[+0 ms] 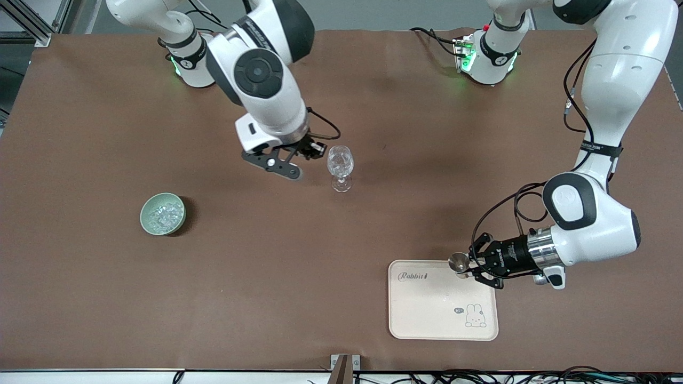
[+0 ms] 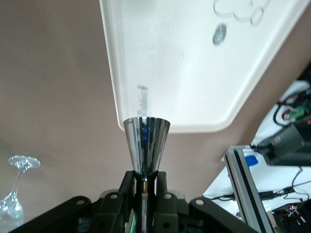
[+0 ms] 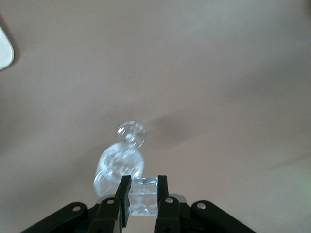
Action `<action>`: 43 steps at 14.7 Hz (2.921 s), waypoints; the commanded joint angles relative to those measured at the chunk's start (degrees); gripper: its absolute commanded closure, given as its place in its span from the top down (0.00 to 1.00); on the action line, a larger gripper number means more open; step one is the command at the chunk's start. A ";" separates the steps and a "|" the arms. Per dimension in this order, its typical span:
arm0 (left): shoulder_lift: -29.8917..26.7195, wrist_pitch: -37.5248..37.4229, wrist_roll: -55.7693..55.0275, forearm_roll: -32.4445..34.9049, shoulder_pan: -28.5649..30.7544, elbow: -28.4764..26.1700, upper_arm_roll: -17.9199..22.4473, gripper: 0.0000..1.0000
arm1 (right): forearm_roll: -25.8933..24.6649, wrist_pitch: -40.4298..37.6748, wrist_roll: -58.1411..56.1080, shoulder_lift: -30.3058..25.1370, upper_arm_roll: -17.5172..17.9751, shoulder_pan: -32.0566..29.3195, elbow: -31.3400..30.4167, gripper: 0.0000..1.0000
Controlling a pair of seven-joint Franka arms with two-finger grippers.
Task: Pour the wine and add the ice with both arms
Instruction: 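Carry the jigger to the white tray while the right gripper brings ice over glass, then lower the jigger onto the tray while the right gripper drops ice into glass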
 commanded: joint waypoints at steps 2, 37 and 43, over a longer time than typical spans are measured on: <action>7.30 -0.09 5.74 -9.55 3.37 2.94 -0.70 0.01 | 3.67 4.39 6.10 3.25 -0.81 3.50 0.78 0.00; -11.64 -24.86 38.76 49.74 8.31 4.88 -4.13 1.00 | 2.18 5.29 7.52 6.77 -0.90 7.11 -1.06 1.00; -26.58 -29.10 57.96 47.55 8.05 1.29 -2.65 1.00 | -1.23 4.06 6.65 2.84 -1.60 5.71 0.43 1.00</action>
